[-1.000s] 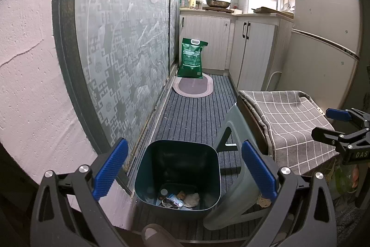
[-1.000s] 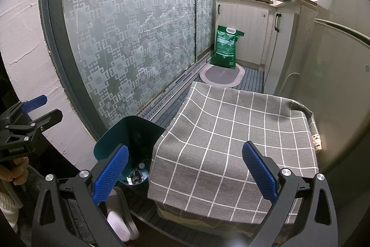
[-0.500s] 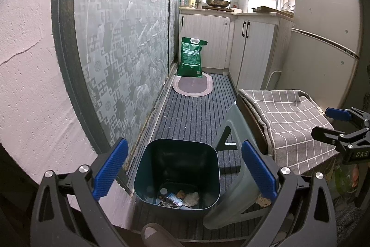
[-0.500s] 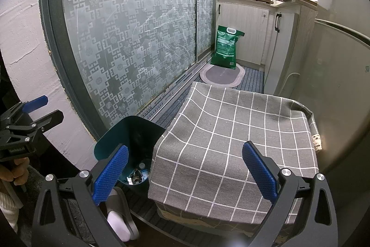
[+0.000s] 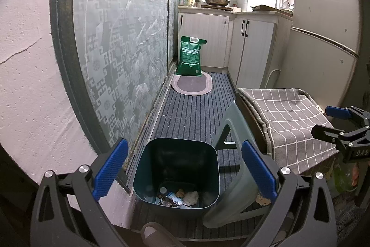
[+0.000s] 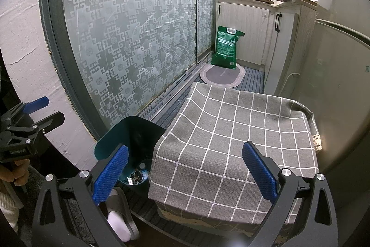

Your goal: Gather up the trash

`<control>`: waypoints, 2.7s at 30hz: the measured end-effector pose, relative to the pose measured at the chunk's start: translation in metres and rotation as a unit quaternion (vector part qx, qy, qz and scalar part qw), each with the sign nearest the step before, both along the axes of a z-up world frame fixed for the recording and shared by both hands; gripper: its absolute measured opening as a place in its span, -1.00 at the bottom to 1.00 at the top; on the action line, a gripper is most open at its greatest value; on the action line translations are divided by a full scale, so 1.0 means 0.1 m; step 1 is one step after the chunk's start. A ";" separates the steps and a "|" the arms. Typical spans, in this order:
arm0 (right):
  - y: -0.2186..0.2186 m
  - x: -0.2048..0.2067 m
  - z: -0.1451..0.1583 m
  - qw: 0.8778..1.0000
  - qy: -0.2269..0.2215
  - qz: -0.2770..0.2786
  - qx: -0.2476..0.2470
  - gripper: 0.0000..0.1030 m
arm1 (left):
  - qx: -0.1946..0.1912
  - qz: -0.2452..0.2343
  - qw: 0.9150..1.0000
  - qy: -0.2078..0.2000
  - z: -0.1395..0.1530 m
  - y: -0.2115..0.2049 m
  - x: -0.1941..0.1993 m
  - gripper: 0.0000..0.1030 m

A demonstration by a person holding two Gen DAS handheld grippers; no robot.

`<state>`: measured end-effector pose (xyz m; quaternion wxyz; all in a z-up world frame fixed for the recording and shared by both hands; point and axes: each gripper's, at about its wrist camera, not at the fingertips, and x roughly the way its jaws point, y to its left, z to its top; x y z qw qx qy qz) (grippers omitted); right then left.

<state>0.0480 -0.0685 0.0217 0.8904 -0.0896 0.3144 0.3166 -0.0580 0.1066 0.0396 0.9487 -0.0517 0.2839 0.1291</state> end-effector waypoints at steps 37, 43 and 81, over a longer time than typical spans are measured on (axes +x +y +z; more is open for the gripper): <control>0.05 -0.03 0.00 1.000 0.001 0.000 0.000 0.93 | -0.003 0.007 1.000 0.007 -0.01 0.00 0.00 0.94; 0.04 -0.03 0.00 1.000 0.001 0.001 0.000 0.93 | -0.003 0.006 1.000 0.008 0.00 0.00 0.00 0.94; 0.06 -0.04 0.00 1.000 0.001 0.000 0.001 0.93 | -0.003 -0.003 1.000 0.007 0.00 -0.01 0.01 0.94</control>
